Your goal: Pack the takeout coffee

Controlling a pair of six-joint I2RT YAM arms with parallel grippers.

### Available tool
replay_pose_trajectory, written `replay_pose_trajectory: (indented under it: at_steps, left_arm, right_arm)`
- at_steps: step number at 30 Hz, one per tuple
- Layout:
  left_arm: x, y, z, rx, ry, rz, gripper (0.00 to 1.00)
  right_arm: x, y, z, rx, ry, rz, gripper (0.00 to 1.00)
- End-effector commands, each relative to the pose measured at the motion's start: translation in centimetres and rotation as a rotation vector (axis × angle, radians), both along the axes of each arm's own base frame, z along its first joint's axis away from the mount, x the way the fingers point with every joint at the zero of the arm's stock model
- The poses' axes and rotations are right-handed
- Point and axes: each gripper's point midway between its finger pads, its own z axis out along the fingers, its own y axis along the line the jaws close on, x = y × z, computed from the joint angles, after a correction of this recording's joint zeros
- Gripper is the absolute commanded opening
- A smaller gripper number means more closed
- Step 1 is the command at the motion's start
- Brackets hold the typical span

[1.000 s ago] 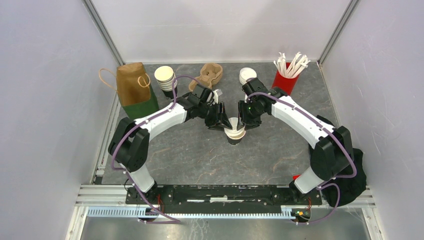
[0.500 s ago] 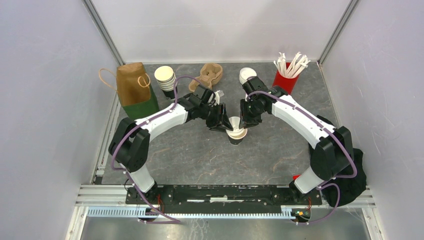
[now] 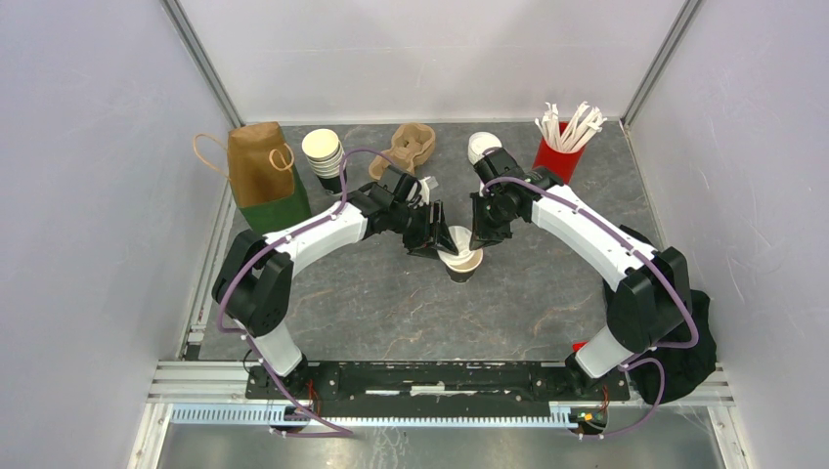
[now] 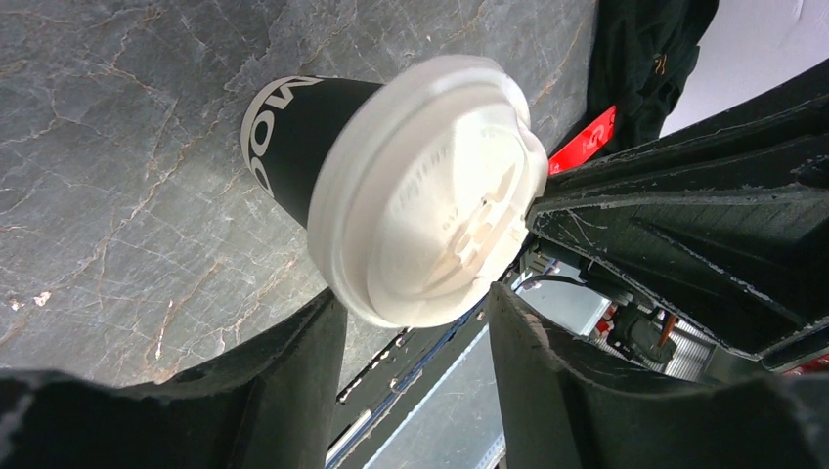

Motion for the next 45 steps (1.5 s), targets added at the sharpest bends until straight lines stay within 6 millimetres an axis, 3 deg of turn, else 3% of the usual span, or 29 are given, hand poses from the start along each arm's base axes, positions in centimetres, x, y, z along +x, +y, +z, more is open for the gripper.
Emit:
replay_pose_trajectory:
  at_steps: [1, 8, 13, 16, 21, 29, 36, 39, 45]
  left_arm:
    - [0.5, -0.6, 2.6, -0.053, -0.103, -0.031, 0.64]
    - [1.3, -0.1, 2.5, -0.033, -0.118, 0.002, 0.73]
    - [1.4, -0.3, 2.1, -0.031, -0.109, -0.006, 0.58]
    - [1.3, -0.3, 2.0, -0.033, -0.107, -0.014, 0.53]
    - [1.0, -0.4, 2.0, -0.04, -0.103, -0.035, 0.48]
    - [0.6, -0.3, 1.8, -0.04, -0.094, -0.047, 0.46]
    - [0.7, -0.3, 1.5, -0.033, -0.088, -0.046, 0.47]
    - [0.7, -0.3, 1.4, -0.033, -0.086, -0.046, 0.47]
    - [0.7, -0.3, 1.5, -0.032, -0.09, -0.047, 0.47]
  right_arm:
    - [0.2, 0.0, 1.4, 0.013, -0.044, -0.004, 0.13]
    - [-0.1, -0.1, 0.8, 0.01, -0.031, 0.006, 0.11]
    - [0.4, 0.0, 1.8, 0.019, -0.064, 0.009, 0.13]
    - [0.6, -0.1, 2.6, 0.016, -0.089, 0.014, 0.18]
    - [1.3, -0.5, 2.5, -0.018, -0.108, 0.023, 0.4]
    - [1.9, -0.3, 1.1, -0.038, -0.094, 0.033, 0.47]
    - [2.2, 0.0, 0.3, -0.037, -0.1, 0.041, 0.43]
    - [2.2, -0.2, 0.2, -0.042, -0.103, 0.033, 0.29]
    - [2.1, -0.6, -0.4, -0.061, -0.094, 0.032, 0.32]
